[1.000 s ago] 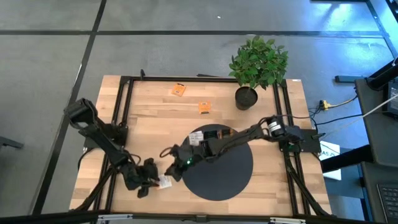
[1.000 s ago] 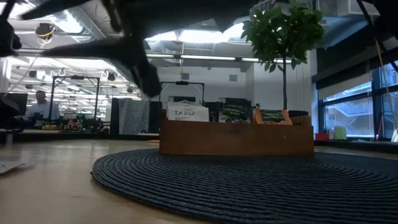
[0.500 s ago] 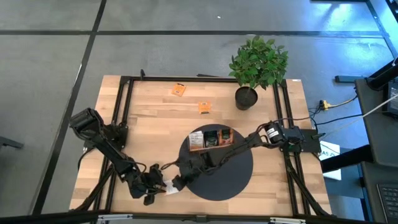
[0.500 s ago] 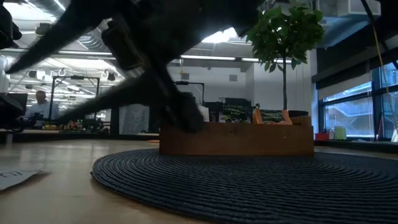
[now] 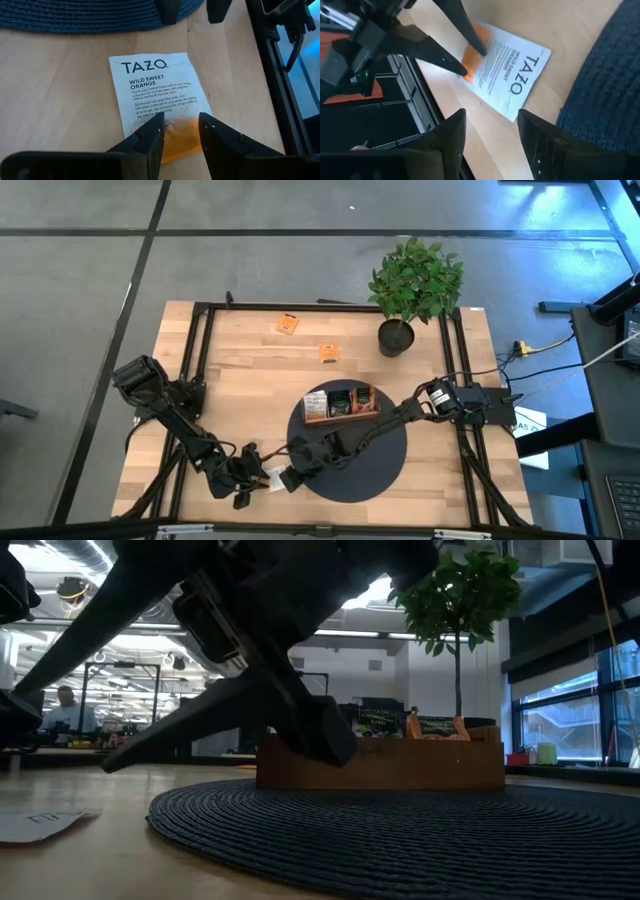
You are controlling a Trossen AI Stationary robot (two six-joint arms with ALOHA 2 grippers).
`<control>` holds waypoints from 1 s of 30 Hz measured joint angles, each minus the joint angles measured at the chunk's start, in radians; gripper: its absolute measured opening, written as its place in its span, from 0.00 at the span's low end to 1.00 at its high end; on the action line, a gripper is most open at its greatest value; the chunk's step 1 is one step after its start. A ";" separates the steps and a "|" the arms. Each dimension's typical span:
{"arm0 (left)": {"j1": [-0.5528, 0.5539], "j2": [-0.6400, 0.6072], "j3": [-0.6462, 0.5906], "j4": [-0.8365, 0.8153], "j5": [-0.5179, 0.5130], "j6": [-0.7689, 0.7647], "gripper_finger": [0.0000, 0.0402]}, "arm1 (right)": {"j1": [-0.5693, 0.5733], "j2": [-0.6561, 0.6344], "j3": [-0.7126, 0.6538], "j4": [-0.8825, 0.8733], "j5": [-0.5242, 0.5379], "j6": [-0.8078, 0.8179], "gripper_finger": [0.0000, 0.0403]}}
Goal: Pick & Place Tea
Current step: Put the white tea bag into the left section of the wooden organizer
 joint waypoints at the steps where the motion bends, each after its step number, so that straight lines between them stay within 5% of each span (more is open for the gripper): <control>1: 0.000 0.000 0.001 0.000 -0.001 0.000 0.30 | 0.000 0.000 0.000 -0.002 0.000 -0.002 0.45; 30: 0.039 0.001 -0.001 0.063 -0.012 0.035 0.29 | -0.025 0.064 0.002 0.032 -0.030 0.016 0.45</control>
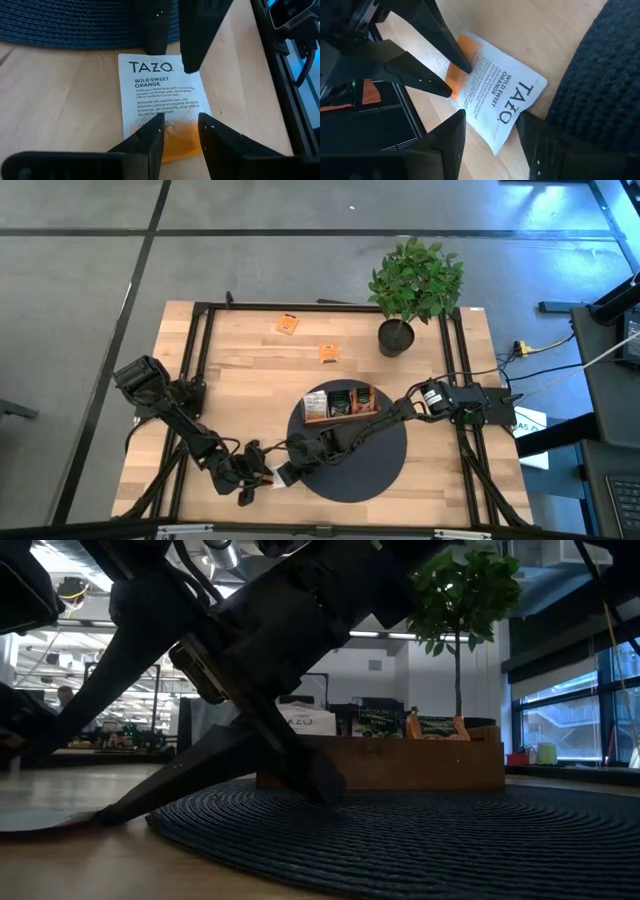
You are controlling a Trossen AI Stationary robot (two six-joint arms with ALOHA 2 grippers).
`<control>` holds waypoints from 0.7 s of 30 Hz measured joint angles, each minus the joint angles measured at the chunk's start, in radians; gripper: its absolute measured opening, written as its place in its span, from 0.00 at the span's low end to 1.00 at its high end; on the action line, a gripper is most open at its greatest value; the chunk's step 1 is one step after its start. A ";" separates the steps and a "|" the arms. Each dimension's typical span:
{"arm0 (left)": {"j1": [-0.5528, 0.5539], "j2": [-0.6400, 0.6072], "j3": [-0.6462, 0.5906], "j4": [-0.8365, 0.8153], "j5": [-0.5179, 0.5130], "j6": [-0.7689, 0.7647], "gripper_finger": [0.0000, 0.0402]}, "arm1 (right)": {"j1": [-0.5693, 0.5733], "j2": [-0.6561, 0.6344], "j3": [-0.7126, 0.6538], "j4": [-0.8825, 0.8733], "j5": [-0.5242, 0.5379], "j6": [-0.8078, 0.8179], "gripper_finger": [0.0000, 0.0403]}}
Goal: Pick & Place Tea
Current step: Put the white tea bag into the left section of the wooden organizer
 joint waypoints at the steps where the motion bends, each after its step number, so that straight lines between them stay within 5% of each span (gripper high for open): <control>1: 0.001 0.000 0.000 0.000 0.003 0.000 0.29 | 0.000 0.000 0.000 0.001 0.000 0.000 0.45; 21: 0.000 -0.002 0.002 0.003 0.007 0.000 0.30 | 0.000 0.003 -0.002 -0.008 -0.006 0.104 0.40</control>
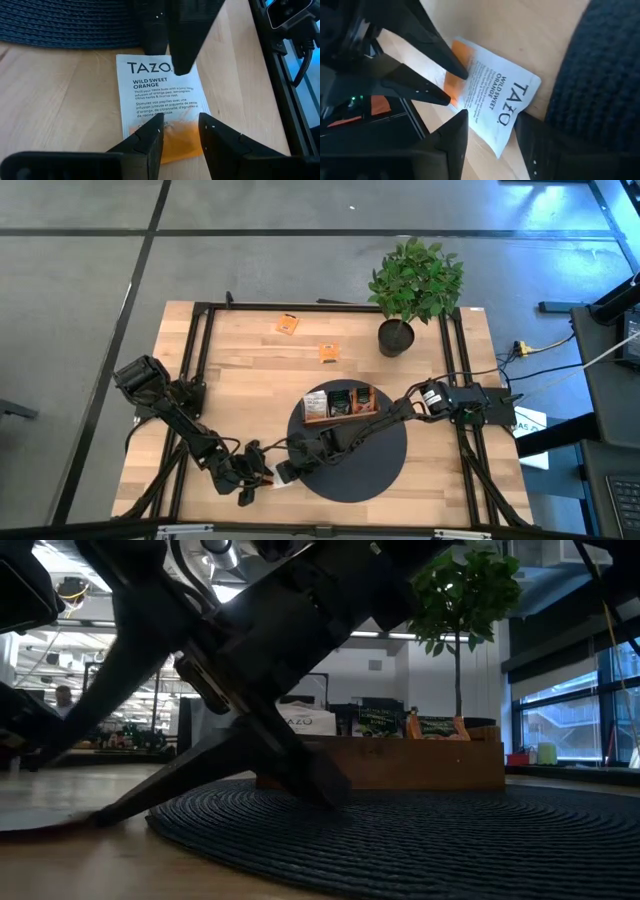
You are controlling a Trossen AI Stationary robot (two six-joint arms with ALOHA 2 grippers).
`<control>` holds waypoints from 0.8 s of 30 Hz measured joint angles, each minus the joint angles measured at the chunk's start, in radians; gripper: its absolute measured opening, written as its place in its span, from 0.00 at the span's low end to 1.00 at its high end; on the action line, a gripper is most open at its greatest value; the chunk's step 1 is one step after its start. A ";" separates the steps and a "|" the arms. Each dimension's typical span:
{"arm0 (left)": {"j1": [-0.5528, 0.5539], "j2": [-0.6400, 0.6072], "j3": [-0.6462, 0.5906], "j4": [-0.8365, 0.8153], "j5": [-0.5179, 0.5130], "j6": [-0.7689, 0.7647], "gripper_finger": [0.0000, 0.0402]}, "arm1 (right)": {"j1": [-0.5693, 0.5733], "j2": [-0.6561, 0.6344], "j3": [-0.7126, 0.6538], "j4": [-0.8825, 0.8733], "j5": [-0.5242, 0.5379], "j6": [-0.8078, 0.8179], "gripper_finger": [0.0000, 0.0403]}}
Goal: Pick & Place Tea
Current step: Put the white tea bag into the left section of the wooden organizer
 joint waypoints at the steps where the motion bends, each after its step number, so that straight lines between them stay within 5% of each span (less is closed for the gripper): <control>1: 0.000 0.000 0.000 0.000 0.000 0.000 0.29 | 0.000 0.000 0.000 -0.008 0.000 0.001 0.38; 15: 0.000 -0.001 0.000 -0.005 -0.008 0.000 0.30 | 0.001 0.000 0.000 -0.031 -0.007 -0.018 0.03; 24: -0.001 -0.037 0.001 -0.011 0.007 0.004 0.29 | -0.009 0.006 0.047 -0.054 -0.008 -0.125 0.01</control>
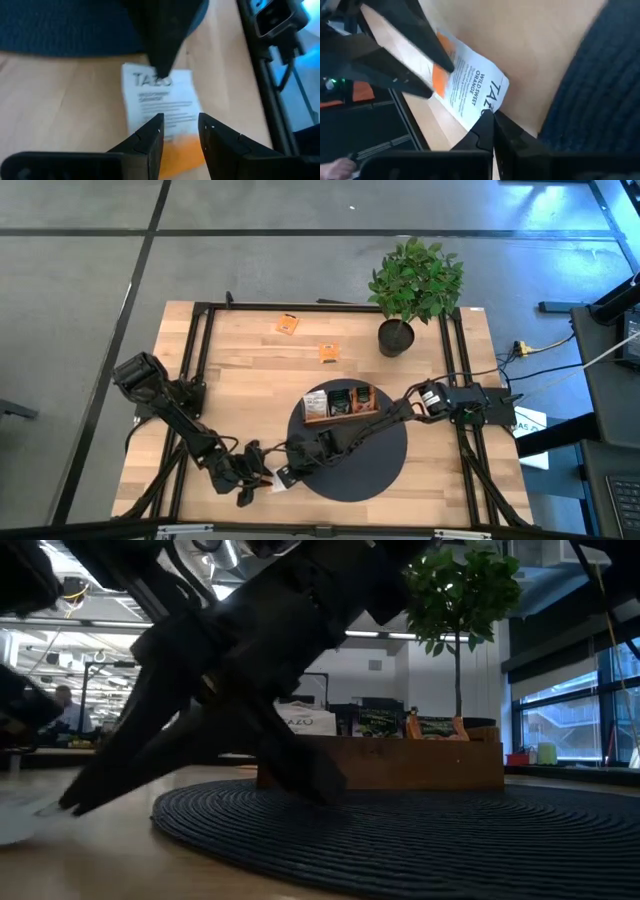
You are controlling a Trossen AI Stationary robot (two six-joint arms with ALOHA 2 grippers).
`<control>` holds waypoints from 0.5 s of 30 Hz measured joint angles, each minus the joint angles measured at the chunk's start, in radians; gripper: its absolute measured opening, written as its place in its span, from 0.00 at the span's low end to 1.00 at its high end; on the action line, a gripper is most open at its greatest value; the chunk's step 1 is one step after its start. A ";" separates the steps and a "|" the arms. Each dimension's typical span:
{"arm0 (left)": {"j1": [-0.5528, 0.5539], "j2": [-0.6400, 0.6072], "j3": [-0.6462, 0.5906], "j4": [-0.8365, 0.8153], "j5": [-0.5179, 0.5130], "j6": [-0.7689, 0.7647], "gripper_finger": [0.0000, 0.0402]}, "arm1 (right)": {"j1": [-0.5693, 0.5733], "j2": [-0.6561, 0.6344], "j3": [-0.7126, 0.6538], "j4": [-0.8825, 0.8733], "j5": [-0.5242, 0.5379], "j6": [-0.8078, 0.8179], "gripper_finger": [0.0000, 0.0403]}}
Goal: Pick & Place Tea
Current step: Put the white tea bag into the left section of the wooden organizer
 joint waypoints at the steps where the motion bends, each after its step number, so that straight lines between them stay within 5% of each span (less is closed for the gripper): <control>1: 0.000 -0.011 0.000 -0.002 0.000 0.011 0.29 | -0.007 -0.001 0.015 -0.032 -0.008 -0.024 0.01; 9: 0.001 -0.178 0.000 -0.104 -0.075 0.109 0.29 | -0.071 -0.008 0.233 -0.406 -0.012 -0.284 0.00; 15: 0.001 -0.352 0.000 -0.261 -0.156 0.168 0.30 | -0.120 -0.011 0.522 -0.856 0.035 -0.623 0.00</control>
